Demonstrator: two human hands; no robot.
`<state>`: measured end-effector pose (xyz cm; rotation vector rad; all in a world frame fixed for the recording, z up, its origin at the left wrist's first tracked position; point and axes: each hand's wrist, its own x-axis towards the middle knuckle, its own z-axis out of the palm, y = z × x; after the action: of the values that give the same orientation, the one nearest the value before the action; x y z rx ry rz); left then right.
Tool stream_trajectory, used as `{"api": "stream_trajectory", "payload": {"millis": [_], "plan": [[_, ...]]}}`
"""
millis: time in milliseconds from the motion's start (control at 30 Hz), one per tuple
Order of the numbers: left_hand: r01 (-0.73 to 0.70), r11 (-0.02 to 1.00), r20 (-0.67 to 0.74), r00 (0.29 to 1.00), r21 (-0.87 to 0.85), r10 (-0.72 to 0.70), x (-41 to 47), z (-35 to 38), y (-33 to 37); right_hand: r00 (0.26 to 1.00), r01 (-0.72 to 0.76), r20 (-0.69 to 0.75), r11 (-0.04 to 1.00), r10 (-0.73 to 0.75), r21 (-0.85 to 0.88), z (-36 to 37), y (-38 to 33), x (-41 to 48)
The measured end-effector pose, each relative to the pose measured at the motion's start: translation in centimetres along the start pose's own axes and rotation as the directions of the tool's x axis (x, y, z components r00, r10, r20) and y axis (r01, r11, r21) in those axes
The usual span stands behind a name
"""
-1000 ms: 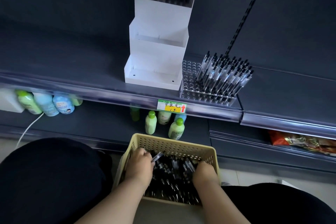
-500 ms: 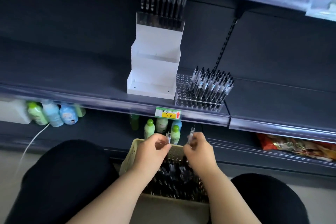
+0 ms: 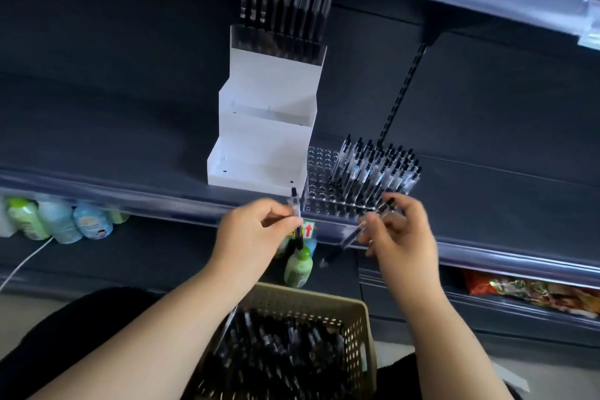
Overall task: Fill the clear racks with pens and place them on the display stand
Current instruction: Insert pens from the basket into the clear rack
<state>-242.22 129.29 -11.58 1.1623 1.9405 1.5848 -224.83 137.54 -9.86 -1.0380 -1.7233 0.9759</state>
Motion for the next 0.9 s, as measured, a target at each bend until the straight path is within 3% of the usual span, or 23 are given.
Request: {"api": "stream_trajectory", "payload": {"millis": [133, 300, 500, 900], "plan": [[-0.137, 0.99, -0.023, 0.99, -0.019, 0.136, 4.4, 0.2, 2.7, 0.982, 0.184, -0.026, 0.982, -0.185, -0.049, -0.5, -3.4, 4.3], [-0.228, 0.973, -0.042, 0.973, -0.028, 0.227, 8.8, 1.9, 3.6, 0.965, 0.257, 0.002, 0.942, -0.263, -0.218, 0.1, -5.0, 10.0], [-0.119, 0.983, -0.129, 0.986, -0.138, 0.101, 10.1, 3.8, 0.6, 0.956, 0.281, 0.028, 0.887, -0.291, -0.367, 1.7, -2.8, 12.0], [-0.124, 0.971, -0.122, 0.987, -0.202, 0.101, 11.0, 4.7, 0.7, 0.906, 0.406, 0.12, 0.757, -0.405, -0.512, 3.2, -0.7, 13.3]]}}
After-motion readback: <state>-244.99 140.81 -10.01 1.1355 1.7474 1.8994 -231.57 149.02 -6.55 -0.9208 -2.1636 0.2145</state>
